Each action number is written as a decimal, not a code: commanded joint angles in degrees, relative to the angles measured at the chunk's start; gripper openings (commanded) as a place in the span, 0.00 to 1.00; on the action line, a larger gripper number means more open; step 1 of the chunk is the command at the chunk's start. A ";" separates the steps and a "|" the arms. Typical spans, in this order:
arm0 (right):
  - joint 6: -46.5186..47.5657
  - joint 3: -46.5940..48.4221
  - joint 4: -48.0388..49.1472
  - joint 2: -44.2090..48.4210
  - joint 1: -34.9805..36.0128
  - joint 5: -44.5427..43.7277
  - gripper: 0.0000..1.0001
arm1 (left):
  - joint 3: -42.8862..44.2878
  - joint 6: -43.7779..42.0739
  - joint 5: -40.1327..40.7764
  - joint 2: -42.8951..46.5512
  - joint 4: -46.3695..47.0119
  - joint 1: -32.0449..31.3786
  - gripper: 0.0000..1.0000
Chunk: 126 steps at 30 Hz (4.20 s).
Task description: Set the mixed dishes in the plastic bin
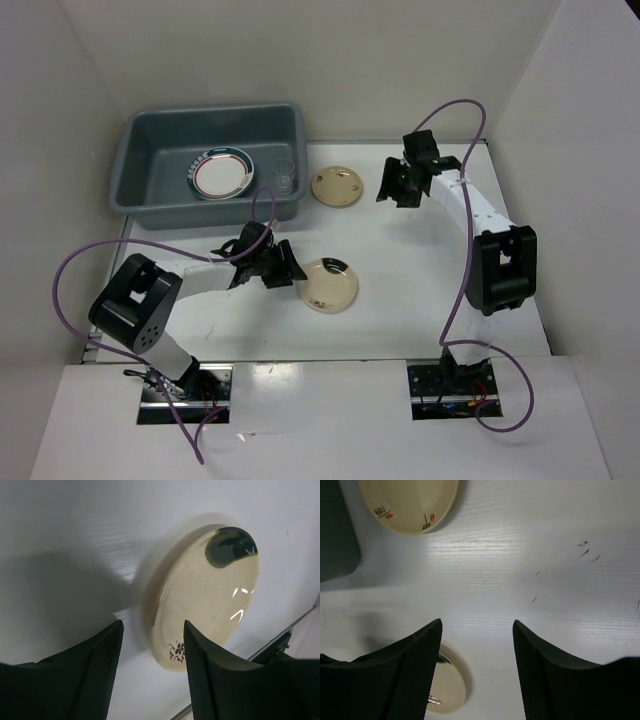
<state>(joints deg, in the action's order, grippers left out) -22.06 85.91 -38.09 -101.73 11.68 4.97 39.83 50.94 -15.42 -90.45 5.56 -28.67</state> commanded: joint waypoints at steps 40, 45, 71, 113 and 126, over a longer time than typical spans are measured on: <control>-3.69 13.32 7.14 -0.51 -0.34 -10.93 0.70 | 20.79 -7.07 -12.97 3.97 -7.40 -1.04 0.00; -6.50 9.28 10.05 8.20 -4.12 -13.23 0.75 | 34.77 -7.70 -7.09 1.61 -13.90 1.76 0.00; -5.36 1.98 12.85 11.74 -4.74 -9.37 0.83 | 54.29 -13.94 17.70 -20.02 -22.44 35.17 0.00; 7.56 75.69 -4.27 -52.49 0.01 3.19 0.14 | 61.60 -9.55 -14.53 -8.52 -20.35 35.17 0.93; 5.28 81.44 -2.96 -63.14 0.53 12.34 0.04 | 56.24 -6.65 -16.92 -1.92 -20.15 33.24 0.94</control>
<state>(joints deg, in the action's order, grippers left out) -15.66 163.78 -41.56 -163.41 11.75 13.87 96.53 42.61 -29.85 -95.77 -16.29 5.87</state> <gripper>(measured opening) 0.040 0.939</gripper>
